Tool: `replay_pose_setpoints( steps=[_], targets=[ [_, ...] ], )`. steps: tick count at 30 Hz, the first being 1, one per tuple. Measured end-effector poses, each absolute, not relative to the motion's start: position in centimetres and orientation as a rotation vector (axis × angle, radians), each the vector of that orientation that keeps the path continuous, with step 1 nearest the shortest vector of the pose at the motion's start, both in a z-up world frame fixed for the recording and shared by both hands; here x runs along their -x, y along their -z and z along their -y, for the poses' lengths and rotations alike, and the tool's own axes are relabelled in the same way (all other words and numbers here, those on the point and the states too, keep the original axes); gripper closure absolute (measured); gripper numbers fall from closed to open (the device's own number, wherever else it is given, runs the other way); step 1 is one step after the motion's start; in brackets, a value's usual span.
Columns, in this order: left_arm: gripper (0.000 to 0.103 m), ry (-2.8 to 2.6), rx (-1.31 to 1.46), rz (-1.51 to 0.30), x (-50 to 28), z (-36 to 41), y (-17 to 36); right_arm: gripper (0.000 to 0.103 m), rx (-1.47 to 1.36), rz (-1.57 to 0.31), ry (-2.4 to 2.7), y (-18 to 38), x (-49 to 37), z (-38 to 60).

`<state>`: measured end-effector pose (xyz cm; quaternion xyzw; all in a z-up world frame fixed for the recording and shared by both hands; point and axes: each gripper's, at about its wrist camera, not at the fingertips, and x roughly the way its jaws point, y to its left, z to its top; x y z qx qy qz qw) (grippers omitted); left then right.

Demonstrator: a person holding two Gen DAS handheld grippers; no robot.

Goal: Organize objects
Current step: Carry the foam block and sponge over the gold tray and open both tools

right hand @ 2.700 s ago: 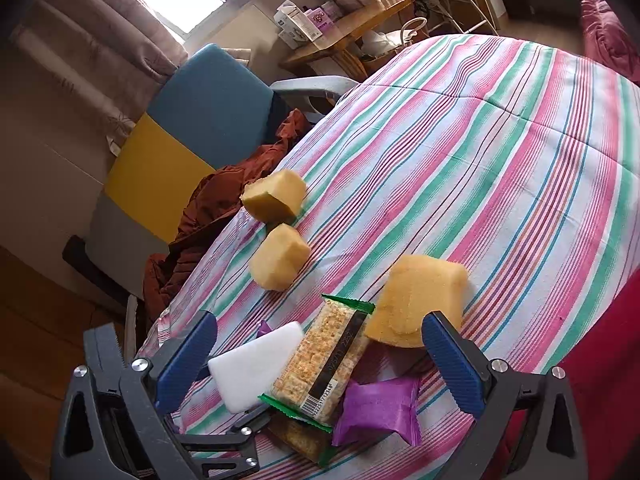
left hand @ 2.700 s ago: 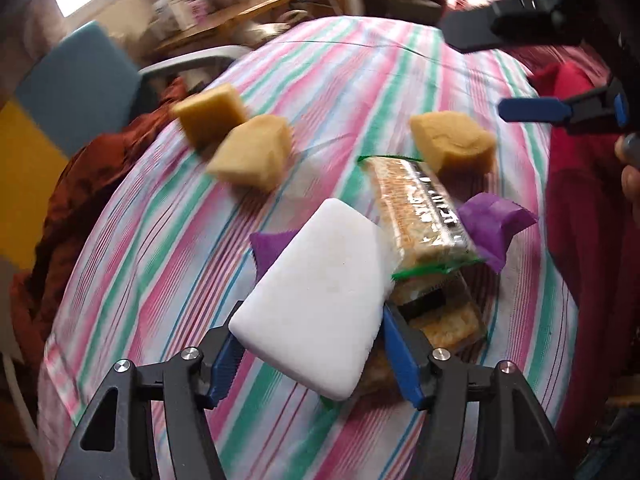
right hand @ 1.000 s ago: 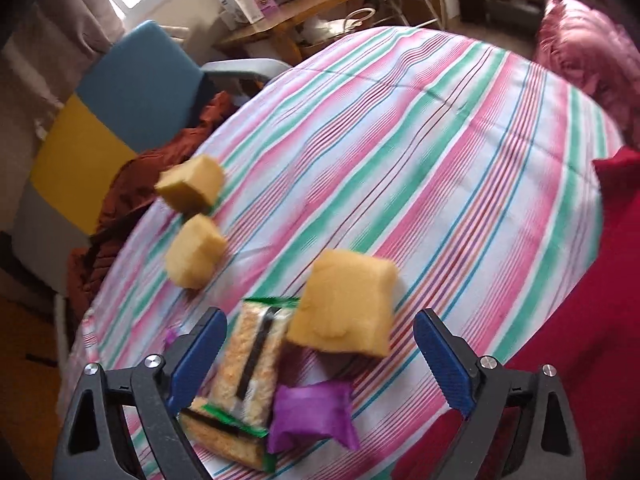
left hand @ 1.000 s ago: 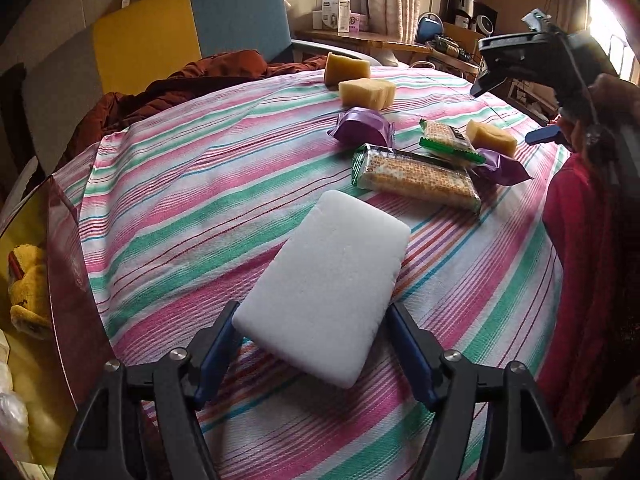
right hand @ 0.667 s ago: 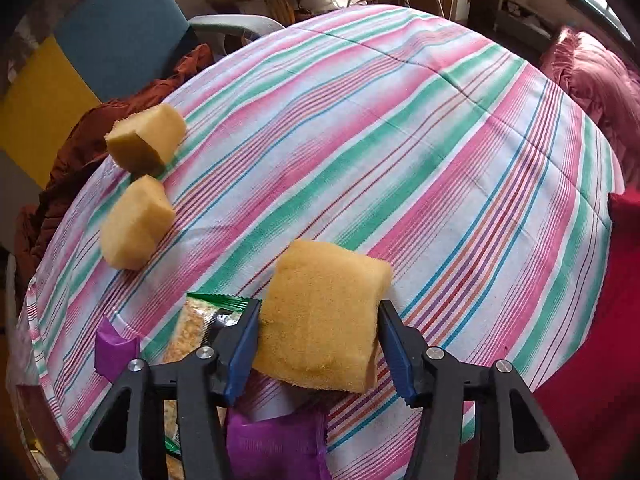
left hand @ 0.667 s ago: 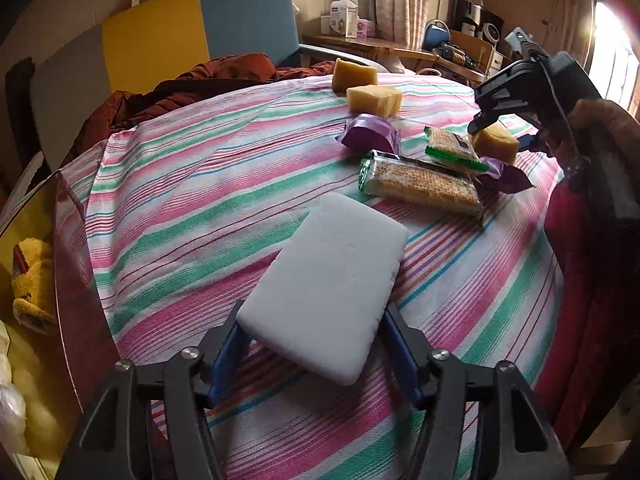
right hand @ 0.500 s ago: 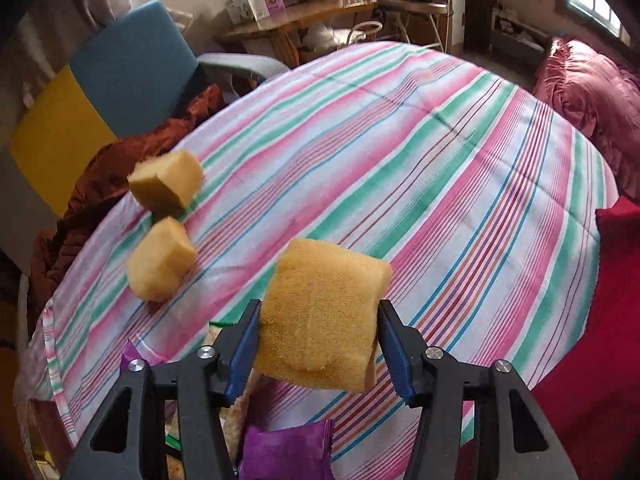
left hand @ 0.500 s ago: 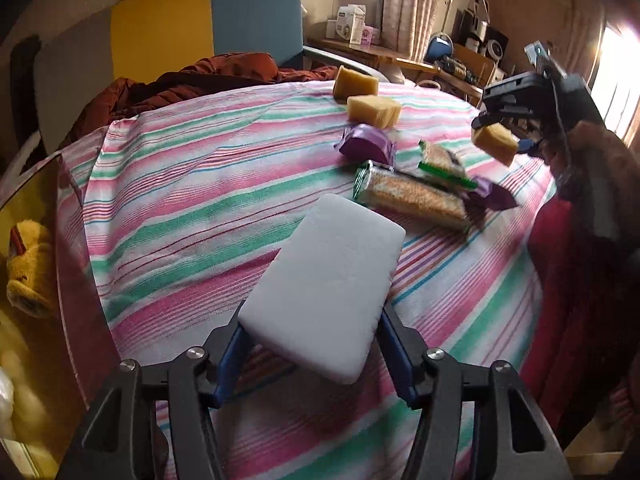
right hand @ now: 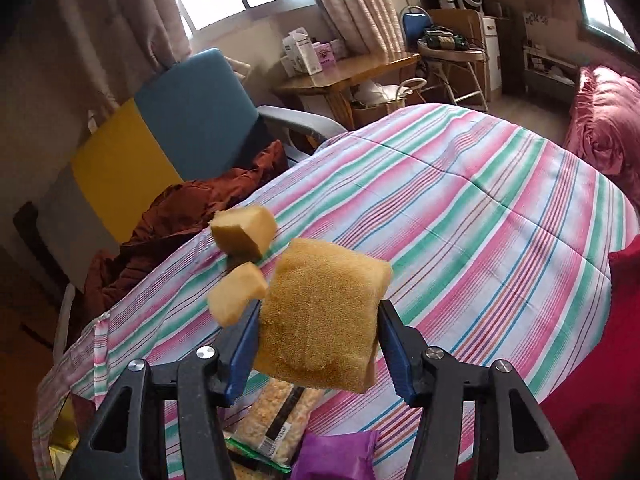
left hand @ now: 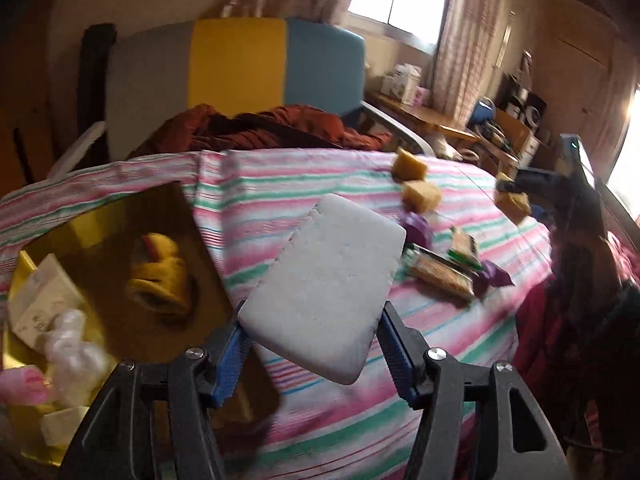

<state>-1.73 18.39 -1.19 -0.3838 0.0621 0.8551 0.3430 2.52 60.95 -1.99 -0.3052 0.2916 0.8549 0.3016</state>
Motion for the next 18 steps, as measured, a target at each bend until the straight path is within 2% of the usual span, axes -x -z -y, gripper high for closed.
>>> replay_pose_setpoints(
  steps=[10, 18],
  targets=[
    [0.041, -2.435, 1.119, 0.057, 8.2, -8.6, 1.0, 0.046, 0.938, -0.533, -2.655, -2.5, 1.4, -48.4],
    [0.04, -2.482, 1.201, 0.252, 13.0, -4.5, 0.7, 0.045, 1.224, -0.339, -2.937, -1.0, 6.8, -34.3]
  ],
)
